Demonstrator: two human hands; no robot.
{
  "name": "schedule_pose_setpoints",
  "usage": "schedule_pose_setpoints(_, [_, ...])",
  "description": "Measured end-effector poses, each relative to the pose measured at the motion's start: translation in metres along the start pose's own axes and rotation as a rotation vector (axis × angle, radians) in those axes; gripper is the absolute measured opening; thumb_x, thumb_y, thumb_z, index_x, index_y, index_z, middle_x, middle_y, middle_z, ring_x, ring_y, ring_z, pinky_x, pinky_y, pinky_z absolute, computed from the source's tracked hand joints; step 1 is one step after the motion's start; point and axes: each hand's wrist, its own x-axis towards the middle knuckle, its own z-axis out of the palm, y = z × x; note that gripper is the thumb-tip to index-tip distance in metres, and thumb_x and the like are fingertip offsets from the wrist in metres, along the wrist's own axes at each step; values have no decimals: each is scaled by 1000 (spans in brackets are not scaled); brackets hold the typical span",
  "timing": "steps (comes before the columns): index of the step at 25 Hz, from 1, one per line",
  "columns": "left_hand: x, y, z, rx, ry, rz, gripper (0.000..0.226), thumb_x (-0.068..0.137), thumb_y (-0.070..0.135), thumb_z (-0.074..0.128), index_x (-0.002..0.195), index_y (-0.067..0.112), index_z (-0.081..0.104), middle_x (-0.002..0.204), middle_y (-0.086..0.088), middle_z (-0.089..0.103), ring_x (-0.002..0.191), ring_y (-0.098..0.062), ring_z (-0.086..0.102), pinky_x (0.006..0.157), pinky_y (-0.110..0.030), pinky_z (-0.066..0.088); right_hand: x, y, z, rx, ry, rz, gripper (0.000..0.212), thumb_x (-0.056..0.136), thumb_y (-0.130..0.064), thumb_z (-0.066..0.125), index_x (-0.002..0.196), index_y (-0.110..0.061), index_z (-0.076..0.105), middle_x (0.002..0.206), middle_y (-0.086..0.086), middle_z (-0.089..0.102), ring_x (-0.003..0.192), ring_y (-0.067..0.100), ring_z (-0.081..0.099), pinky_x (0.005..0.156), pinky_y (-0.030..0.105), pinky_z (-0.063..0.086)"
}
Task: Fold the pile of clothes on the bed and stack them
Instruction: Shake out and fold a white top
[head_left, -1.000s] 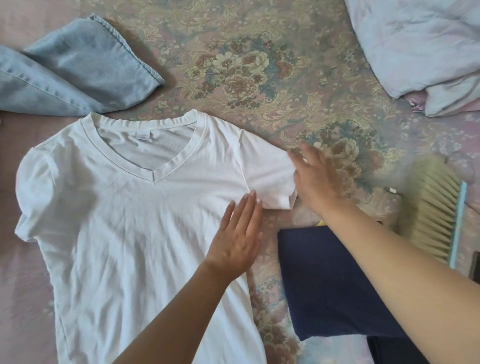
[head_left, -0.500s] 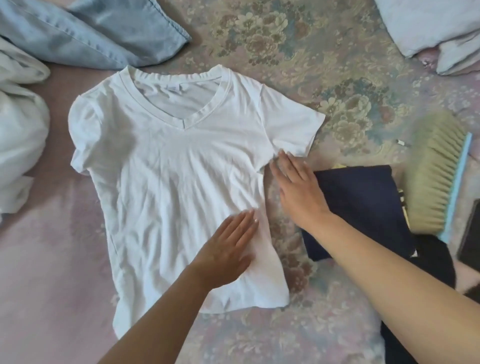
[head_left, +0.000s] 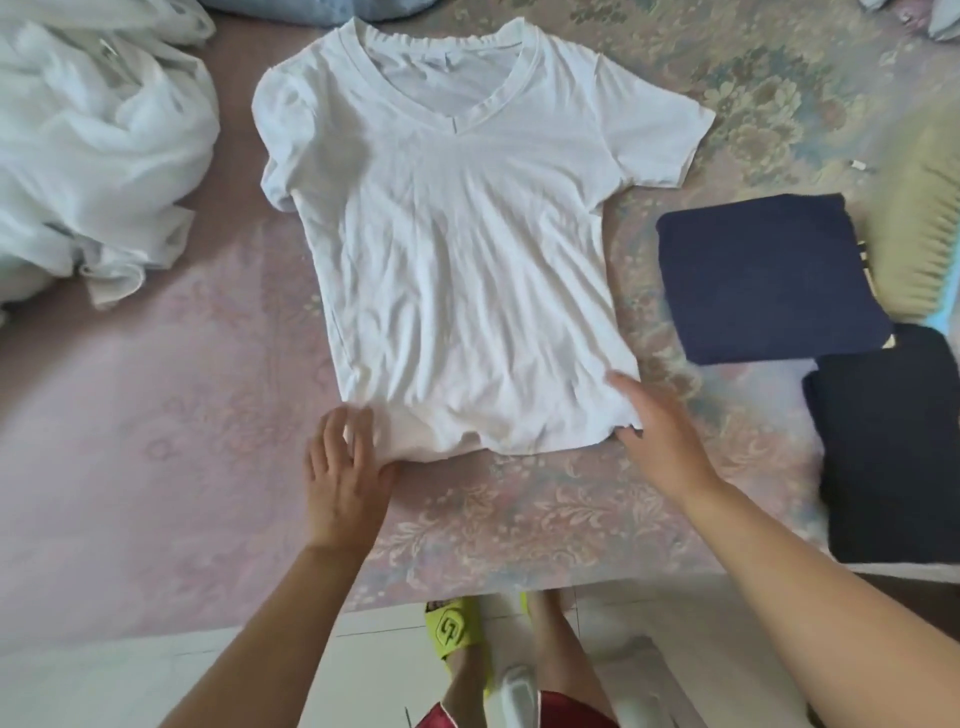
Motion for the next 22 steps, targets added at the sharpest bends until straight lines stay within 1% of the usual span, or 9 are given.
schedule_pose_setpoints(3, [11, -3, -13, -240, -14, -116, 33, 80, 10, 49, 112, 2, 56, 106, -28, 55, 89, -46, 57, 73, -51, 49, 10, -25, -8, 266, 69, 134, 36, 89, 2, 53, 121, -12, 62, 117, 3, 59, 103, 19, 55, 73, 14, 40])
schedule_pose_setpoints(5, [31, -3, -26, -452, -95, -259, 24, 83, 0, 58, 107, 0, 62, 101, -23, 57, 87, -42, 58, 69, -42, 48, 19, -39, -19, 372, 152, 186, 31, 89, 3, 49, 112, -9, 66, 104, 4, 62, 91, 16, 55, 60, 12, 39])
schedule_pose_setpoints(8, [66, -5, -52, -727, -150, -571, 18, 85, 15, 68, 99, 7, 62, 90, -5, 60, 79, -25, 60, 66, -38, 51, 41, -52, -37, 442, 276, 279, 27, 89, 0, 49, 110, -5, 66, 98, 8, 62, 78, 18, 58, 54, 17, 42])
schedule_pose_setpoints(10, [83, -7, -66, -855, -75, -703, 14, 86, 19, 68, 93, 8, 62, 81, -2, 61, 67, -17, 59, 63, -32, 53, 57, -56, -46, 513, 316, 345, 24, 91, -4, 52, 113, -5, 63, 101, 9, 60, 66, 12, 57, 46, 14, 44])
schedule_pose_setpoints(14, [89, -5, -60, -981, -23, -932, 4, 89, 10, 59, 85, 9, 61, 69, -1, 61, 64, -16, 59, 69, -36, 55, 76, -56, -43, 655, 309, 427, 26, 90, -2, 55, 115, -7, 61, 110, 6, 58, 82, 15, 61, 59, 18, 49])
schedule_pose_setpoints(16, [91, -6, -53, -983, -142, -1084, 7, 84, -1, 59, 78, 3, 60, 59, -4, 59, 62, -24, 58, 60, -33, 56, 77, -53, -36, 549, 341, 461, 25, 88, -1, 54, 109, -7, 65, 102, 6, 63, 77, 14, 58, 62, 22, 46])
schedule_pose_setpoints(18, [90, -7, -52, -1068, -277, -1266, 13, 83, -8, 61, 75, -1, 55, 69, -12, 57, 63, -28, 59, 47, -27, 54, 74, -49, -35, 439, 414, 489, 24, 87, -2, 53, 106, -10, 66, 100, 5, 63, 78, 16, 57, 68, 27, 45])
schedule_pose_setpoints(20, [84, -7, -56, -1195, -300, -1370, 10, 87, -6, 61, 83, -3, 53, 83, -18, 57, 62, -27, 60, 44, -26, 54, 68, -40, -40, 472, 441, 500, 21, 88, -2, 52, 102, -11, 64, 102, 9, 64, 79, 20, 61, 64, 29, 52])
schedule_pose_setpoints(22, [75, -8, -65, -1187, -168, -1329, 6, 92, 2, 58, 93, -3, 53, 90, -19, 59, 58, -23, 62, 45, -22, 54, 54, -37, -44, 590, 418, 489, 16, 90, 2, 50, 99, -7, 58, 91, 13, 62, 58, 13, 62, 47, 21, 52])
